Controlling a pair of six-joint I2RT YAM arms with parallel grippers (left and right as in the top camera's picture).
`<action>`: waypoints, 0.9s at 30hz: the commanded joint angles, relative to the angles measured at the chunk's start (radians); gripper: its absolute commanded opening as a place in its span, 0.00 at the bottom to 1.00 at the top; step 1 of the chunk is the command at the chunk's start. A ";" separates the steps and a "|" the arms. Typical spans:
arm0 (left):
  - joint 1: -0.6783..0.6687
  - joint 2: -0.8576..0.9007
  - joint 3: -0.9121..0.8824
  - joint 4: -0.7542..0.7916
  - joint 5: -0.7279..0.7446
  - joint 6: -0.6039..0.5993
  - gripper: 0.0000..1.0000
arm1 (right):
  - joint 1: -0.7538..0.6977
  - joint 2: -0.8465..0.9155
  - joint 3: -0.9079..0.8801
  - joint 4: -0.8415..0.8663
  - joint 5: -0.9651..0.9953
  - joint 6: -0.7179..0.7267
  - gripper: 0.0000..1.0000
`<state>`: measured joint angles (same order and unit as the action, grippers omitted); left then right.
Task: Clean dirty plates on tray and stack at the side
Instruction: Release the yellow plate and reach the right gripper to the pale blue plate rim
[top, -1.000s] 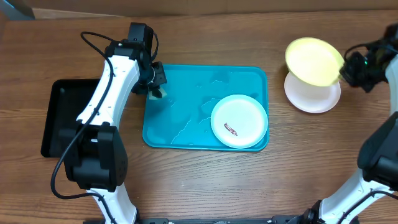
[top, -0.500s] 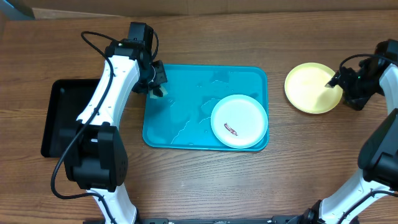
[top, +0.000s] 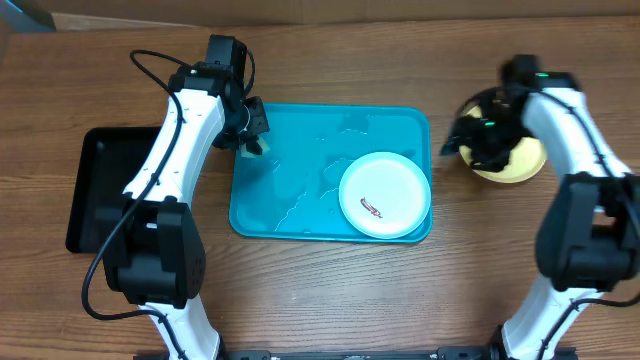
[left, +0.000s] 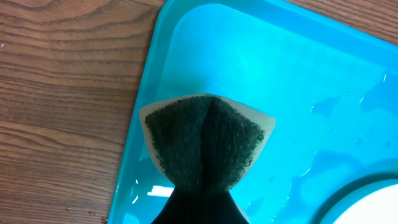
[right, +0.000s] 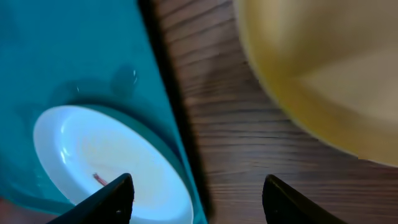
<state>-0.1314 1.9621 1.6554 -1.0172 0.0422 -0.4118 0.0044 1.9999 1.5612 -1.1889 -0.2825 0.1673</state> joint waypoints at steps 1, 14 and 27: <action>-0.008 -0.020 -0.004 -0.001 0.011 0.016 0.04 | 0.076 -0.027 -0.004 0.004 0.181 -0.011 0.68; -0.008 -0.020 -0.004 0.003 0.011 0.016 0.04 | 0.234 -0.027 -0.033 -0.151 0.190 0.257 0.65; -0.008 -0.020 -0.004 0.005 0.011 0.016 0.04 | 0.339 -0.027 -0.160 -0.073 0.177 0.351 0.63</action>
<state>-0.1314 1.9621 1.6554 -1.0164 0.0422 -0.4118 0.3420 1.9999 1.4021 -1.2598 -0.1047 0.4843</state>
